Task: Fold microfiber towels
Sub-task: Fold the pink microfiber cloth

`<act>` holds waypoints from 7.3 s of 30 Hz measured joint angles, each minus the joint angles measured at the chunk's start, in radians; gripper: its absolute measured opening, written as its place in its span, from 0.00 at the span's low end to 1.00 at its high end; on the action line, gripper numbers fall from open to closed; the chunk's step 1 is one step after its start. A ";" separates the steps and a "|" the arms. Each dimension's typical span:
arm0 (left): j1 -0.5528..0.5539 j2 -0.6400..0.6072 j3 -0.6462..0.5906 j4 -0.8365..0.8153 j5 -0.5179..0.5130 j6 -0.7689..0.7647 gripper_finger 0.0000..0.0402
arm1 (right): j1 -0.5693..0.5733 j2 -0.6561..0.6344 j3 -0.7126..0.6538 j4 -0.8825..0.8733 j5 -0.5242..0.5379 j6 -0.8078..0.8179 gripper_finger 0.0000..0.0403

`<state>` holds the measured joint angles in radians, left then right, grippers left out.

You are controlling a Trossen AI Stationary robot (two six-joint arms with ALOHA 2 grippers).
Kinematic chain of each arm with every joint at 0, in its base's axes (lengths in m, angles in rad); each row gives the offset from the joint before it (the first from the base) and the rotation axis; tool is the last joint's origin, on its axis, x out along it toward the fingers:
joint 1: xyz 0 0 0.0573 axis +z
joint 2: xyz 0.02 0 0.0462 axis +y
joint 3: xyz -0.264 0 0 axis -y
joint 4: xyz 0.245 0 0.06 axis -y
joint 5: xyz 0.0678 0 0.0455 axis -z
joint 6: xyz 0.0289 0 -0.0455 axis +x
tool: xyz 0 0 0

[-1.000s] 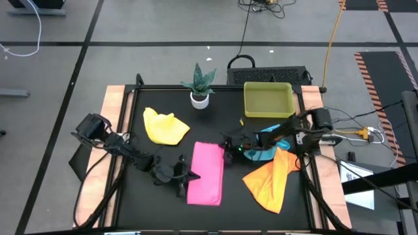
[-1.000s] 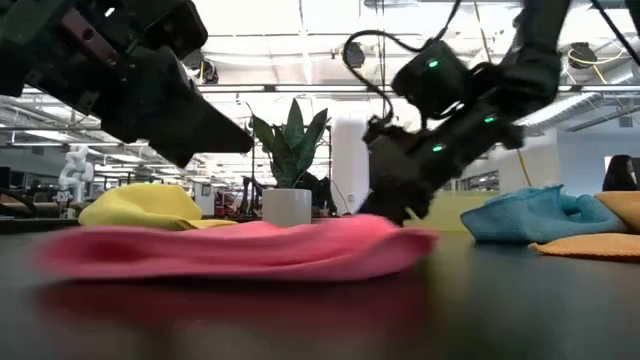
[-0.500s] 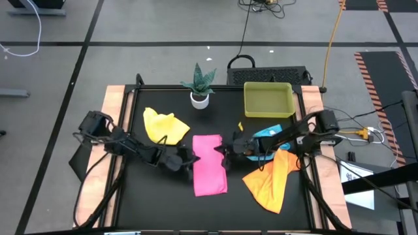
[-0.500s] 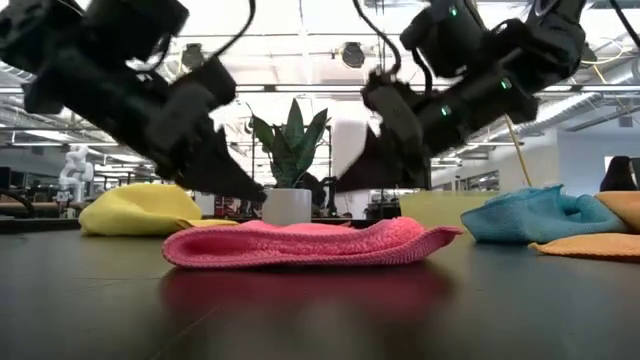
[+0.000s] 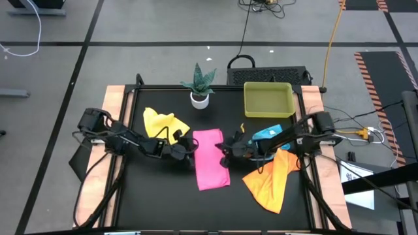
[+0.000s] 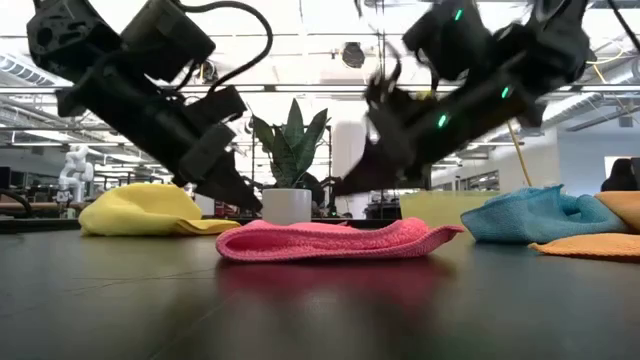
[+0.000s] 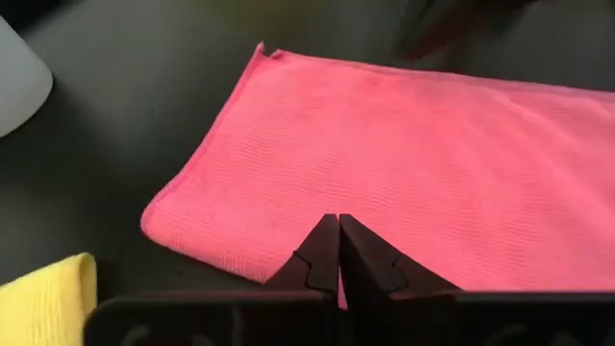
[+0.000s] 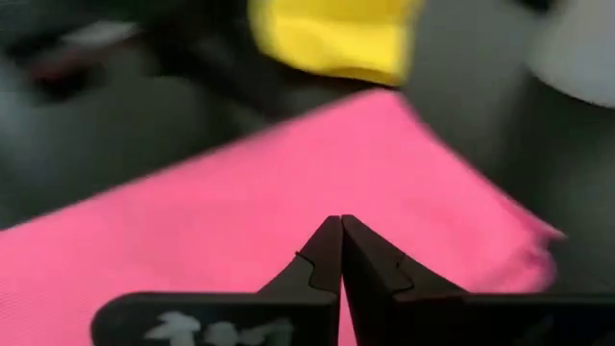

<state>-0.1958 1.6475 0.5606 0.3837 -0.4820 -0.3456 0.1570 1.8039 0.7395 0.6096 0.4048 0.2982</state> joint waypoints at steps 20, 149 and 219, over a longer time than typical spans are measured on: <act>-0.146 0.069 0.000 0.115 0.092 -0.057 0.04 | 0.066 -0.007 -0.001 -0.216 -0.147 0.076 0.17; -0.342 -0.178 0.000 -0.332 0.226 0.123 0.04 | 0.298 -0.266 -0.268 -0.082 -0.193 -0.153 0.33; -0.622 -0.398 0.000 -0.495 -0.266 0.045 0.02 | 0.271 -0.276 -0.273 0.025 0.009 -0.435 0.00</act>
<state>-0.8179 1.2494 0.5606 -0.1115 -0.7478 -0.3009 0.4281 1.5276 0.4665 0.6349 0.4141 -0.1366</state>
